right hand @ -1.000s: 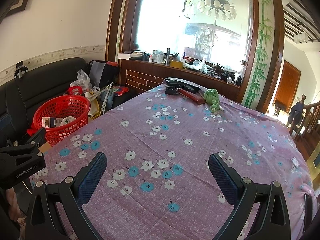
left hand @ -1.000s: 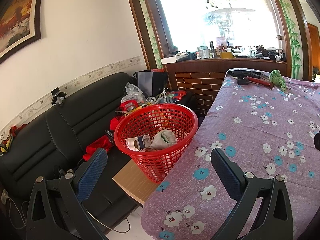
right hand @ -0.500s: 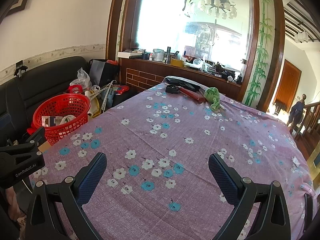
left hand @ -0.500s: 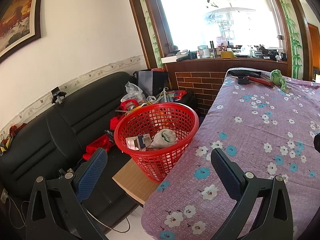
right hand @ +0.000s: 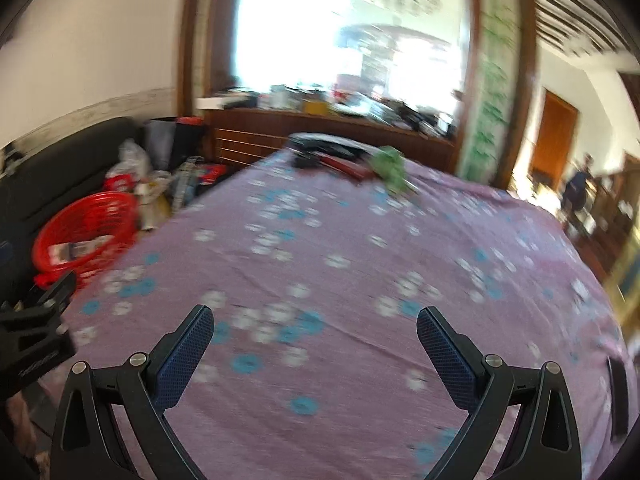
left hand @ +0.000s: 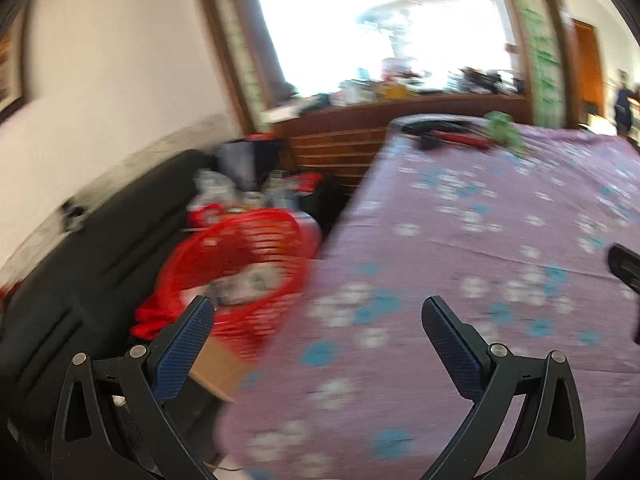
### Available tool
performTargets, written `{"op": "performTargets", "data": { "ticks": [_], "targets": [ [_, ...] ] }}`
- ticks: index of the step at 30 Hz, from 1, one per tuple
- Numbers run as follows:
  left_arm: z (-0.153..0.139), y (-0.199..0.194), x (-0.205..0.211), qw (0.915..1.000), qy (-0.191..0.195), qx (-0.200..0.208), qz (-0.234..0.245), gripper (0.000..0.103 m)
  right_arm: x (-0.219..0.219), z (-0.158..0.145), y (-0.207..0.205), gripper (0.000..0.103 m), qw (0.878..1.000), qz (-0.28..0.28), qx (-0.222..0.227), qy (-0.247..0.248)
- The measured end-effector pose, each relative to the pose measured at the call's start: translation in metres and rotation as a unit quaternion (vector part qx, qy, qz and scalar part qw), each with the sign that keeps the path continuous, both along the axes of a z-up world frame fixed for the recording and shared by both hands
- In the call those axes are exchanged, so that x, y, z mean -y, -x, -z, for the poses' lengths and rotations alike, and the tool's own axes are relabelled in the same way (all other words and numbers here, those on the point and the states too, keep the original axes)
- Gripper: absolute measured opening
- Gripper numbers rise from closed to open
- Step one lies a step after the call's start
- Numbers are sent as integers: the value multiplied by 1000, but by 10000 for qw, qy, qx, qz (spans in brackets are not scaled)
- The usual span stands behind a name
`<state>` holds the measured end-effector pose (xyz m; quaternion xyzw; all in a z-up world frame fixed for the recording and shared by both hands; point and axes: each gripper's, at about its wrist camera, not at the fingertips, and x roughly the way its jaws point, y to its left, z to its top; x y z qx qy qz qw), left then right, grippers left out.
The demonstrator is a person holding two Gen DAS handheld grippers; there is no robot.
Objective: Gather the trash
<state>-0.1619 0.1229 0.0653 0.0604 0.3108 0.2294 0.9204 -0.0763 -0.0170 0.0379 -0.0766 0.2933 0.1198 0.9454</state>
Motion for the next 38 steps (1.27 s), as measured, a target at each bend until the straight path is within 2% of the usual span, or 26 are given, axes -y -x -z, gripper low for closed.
{"op": "performTargets", "data": {
  "ticks": [3, 5, 8, 10, 13, 16, 21, 26, 30, 38],
  "targets": [
    [9, -35, 33, 9939, 575, -535, 774, 103, 37, 14, -24, 103, 9973, 582, -457, -11],
    [17, -58, 55, 9881, 783, -825, 1038, 103, 61, 23, -39, 103, 9926, 996, -684, 99],
    [29, -87, 86, 9829, 829, -1134, 1189, 103, 94, 35, -56, 103, 9850, 1425, -957, 193],
    [37, -103, 104, 9766, 954, -1367, 1357, 103, 113, 41, -65, 103, 9802, 1633, -1104, 181],
    [49, -123, 125, 9705, 982, -1666, 1441, 103, 132, 49, -76, 103, 9754, 1715, -1385, 38],
    [58, -133, 126, 9653, 1072, -1878, 1461, 103, 139, 54, -81, 103, 9733, 1700, -1542, -72],
    [60, -142, 116, 9642, 1178, -1905, 1422, 103, 136, 61, -86, 103, 9717, 1545, -1783, -111],
    [60, -144, 111, 9623, 1300, -1896, 1451, 103, 134, 63, -89, 103, 9713, 1550, -1802, -101],
    [64, -147, 101, 9556, 1760, -1916, 1386, 103, 134, 63, -89, 103, 9712, 1540, -1813, -118],
    [65, -144, 102, 9603, 1733, -1669, 1416, 103, 134, 63, -90, 103, 9714, 1524, -1817, -112]
  ]
}}
